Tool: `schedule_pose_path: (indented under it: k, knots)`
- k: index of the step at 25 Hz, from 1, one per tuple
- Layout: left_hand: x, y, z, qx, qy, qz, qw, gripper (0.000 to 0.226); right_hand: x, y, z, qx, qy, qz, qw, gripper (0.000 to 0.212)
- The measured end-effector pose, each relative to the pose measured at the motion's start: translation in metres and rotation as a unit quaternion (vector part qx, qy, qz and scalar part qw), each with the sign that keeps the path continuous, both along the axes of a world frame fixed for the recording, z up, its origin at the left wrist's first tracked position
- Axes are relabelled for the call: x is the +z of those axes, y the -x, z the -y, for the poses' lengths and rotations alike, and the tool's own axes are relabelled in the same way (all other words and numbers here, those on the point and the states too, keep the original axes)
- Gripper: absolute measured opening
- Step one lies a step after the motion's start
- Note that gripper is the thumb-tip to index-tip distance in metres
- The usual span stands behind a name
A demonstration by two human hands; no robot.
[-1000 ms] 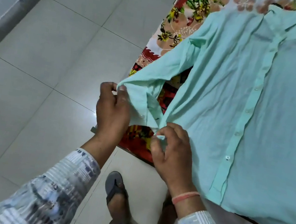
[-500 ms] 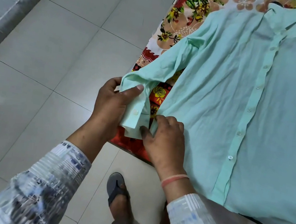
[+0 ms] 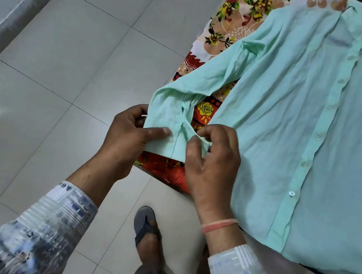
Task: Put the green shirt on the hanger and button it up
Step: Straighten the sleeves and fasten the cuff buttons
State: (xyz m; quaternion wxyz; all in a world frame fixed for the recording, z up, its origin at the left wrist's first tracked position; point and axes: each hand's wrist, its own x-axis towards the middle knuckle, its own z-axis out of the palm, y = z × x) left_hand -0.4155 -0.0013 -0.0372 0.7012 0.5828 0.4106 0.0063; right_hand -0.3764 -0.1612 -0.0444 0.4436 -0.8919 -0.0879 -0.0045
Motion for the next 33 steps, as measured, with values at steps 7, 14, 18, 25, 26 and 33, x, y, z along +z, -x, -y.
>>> schedule_pose_path:
  k: [7,14,18,25,26,33]
  knots:
    - [-0.002,0.007,0.011,-0.021,0.001,0.027,0.999,0.043,0.0,-0.001,-0.004,0.033,-0.07,-0.132,0.988,0.016]
    - [-0.011,0.013,0.009,-0.019,-0.049,0.022,0.998,0.052,-0.004,-0.006,0.001,0.047,-0.212,-0.297,0.93,0.021]
    - [-0.015,0.019,0.011,-0.016,-0.061,0.021,0.998,0.053,-0.004,-0.004,-0.002,0.042,-0.22,-0.317,0.921,0.018]
    - [-0.011,0.021,0.025,0.021,0.003,0.042,0.999,0.034,-0.005,0.007,-0.003,0.077,-0.041,-0.11,0.99,0.021]
    - [-0.01,0.022,0.027,0.023,0.01,0.045,0.999,0.039,-0.004,0.009,-0.003,0.086,-0.02,-0.077,0.993,0.021]
    - [-0.02,0.03,0.022,0.024,0.006,0.024,0.999,0.048,-0.012,0.002,-0.004,0.006,-0.251,-0.351,0.902,0.02]
